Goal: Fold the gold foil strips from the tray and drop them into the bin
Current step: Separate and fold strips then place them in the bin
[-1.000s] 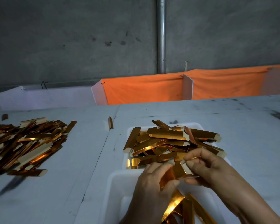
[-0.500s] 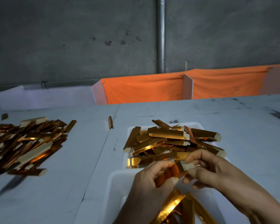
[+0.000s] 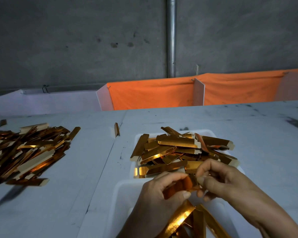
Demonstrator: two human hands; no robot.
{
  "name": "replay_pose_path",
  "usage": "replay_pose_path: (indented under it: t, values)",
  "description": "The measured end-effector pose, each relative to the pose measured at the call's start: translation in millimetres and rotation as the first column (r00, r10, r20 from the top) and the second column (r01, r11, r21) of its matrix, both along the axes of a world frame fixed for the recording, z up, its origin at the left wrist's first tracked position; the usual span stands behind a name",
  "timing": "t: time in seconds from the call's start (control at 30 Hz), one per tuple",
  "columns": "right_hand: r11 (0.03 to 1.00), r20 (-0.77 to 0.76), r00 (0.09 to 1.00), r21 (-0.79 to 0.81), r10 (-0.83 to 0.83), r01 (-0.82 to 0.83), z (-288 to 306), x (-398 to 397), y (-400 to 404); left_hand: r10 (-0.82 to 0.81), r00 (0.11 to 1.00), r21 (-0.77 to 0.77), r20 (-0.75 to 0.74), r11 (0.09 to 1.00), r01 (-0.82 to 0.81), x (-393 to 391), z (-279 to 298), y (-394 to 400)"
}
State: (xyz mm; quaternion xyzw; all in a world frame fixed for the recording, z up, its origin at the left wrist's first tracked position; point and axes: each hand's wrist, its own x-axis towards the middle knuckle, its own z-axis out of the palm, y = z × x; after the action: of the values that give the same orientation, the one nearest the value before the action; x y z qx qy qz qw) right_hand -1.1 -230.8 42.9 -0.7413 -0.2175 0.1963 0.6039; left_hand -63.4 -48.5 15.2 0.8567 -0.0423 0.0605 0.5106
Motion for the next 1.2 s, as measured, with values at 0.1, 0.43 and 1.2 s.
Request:
replay_pose_path:
  t: [0.1, 0.43, 1.2]
  values:
    - [0.997, 0.021, 1.0, -0.079, 0.012, -0.01, -3.2, -1.7, 3.0, -0.019, 1.0, 0.06, -0.004, 0.998, 0.019, -0.1, -1.4, -0.4]
    - [0.98, -0.261, 0.964, 0.199, 0.042, 0.011, -5.3, 1.3, 5.5, -0.01, 1.0, 0.054, 0.014, 0.999, 0.009, 0.8, -3.6, 6.5]
    - [1.0, -0.278, 0.961, -0.014, -0.004, 0.0, -13.7, 6.6, 9.4, -0.07, 0.996, 0.199, 0.048, 0.978, 0.059, 2.1, -8.0, 5.3]
